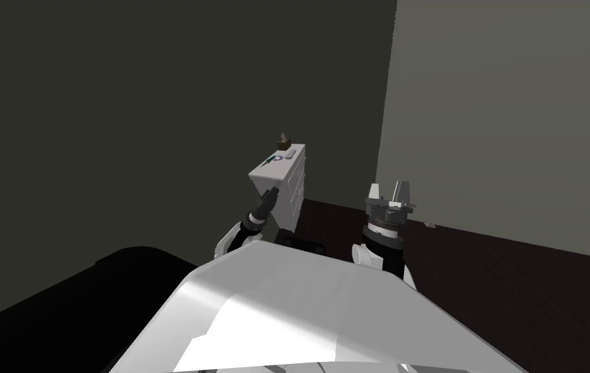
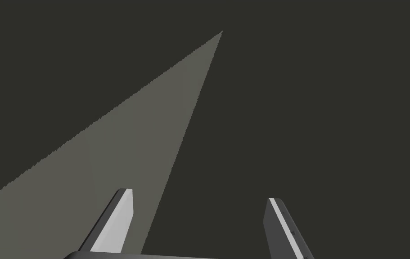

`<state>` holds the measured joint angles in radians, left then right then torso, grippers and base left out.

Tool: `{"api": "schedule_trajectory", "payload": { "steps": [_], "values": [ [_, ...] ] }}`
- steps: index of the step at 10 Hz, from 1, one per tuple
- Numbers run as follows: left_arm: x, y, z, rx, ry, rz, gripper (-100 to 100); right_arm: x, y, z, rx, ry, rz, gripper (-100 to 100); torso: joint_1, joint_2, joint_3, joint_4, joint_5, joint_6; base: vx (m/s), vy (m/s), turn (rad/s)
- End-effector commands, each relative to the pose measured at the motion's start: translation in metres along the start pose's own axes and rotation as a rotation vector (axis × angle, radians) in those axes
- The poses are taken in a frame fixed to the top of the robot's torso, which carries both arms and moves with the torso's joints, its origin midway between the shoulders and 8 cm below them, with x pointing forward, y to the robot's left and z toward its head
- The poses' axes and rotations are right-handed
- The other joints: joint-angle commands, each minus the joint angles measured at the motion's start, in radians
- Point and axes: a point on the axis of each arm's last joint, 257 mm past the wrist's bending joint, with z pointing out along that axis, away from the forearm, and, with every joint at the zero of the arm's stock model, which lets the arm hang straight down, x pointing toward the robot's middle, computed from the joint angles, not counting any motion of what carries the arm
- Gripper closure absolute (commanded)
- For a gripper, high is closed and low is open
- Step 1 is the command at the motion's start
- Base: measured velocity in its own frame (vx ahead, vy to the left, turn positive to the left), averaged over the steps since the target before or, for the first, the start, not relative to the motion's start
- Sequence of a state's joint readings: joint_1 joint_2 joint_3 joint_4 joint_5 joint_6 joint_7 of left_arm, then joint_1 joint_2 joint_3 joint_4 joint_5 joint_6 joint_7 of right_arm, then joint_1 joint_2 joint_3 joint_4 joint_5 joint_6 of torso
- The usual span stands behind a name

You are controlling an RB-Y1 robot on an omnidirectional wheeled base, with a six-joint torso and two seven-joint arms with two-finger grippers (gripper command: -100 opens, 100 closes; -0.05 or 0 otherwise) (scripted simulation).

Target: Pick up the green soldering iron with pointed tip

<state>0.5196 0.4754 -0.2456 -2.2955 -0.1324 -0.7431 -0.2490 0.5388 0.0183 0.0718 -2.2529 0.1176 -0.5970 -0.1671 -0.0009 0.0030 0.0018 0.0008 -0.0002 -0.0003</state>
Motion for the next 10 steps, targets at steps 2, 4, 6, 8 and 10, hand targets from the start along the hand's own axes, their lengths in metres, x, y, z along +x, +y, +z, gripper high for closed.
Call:
{"api": "schedule_trajectory", "payload": {
  "steps": [2, 4, 6, 8, 10],
  "values": [
    [0.024, -0.006, -0.009, 0.030, 0.097, 0.038, -100, 0.000, 0.000, 0.000, 0.000, 0.000, 0.000, 0, -0.001, 0.001, 0.000, 0.000, 0.000, 0.000, -0.052, -0.030, -0.074],
    [0.045, -0.011, -0.020, 0.061, 0.183, 0.071, -100, 0.000, 0.000, 0.000, 0.000, 0.000, 0.000, 0, -0.001, 0.001, 0.000, 0.000, 0.000, 0.000, -0.054, -0.030, -0.094],
    [0.064, -0.016, -0.033, 0.095, 0.266, 0.105, -100, 0.000, 0.000, 0.000, 0.000, 0.000, 0.000, 0, -0.001, 0.002, 0.001, 0.000, 0.000, 0.000, -0.063, -0.029, -0.094],
    [0.082, -0.019, -0.047, 0.132, 0.339, 0.140, -100, 0.000, 0.000, 0.000, 0.000, 0.000, 0.000, 0, 0.000, -0.001, 0.000, 0.000, 0.000, 0.000, -0.033, -0.019, -0.046],
    [0.100, -0.022, -0.065, 0.174, 0.425, 0.176, -100, 0.000, 0.000, 0.000, 0.000, 0.000, 0.000, 0, 0.000, 0.000, 0.000, 0.000, 0.000, 0.000, -0.056, -0.031, -0.107]
  ]
}}
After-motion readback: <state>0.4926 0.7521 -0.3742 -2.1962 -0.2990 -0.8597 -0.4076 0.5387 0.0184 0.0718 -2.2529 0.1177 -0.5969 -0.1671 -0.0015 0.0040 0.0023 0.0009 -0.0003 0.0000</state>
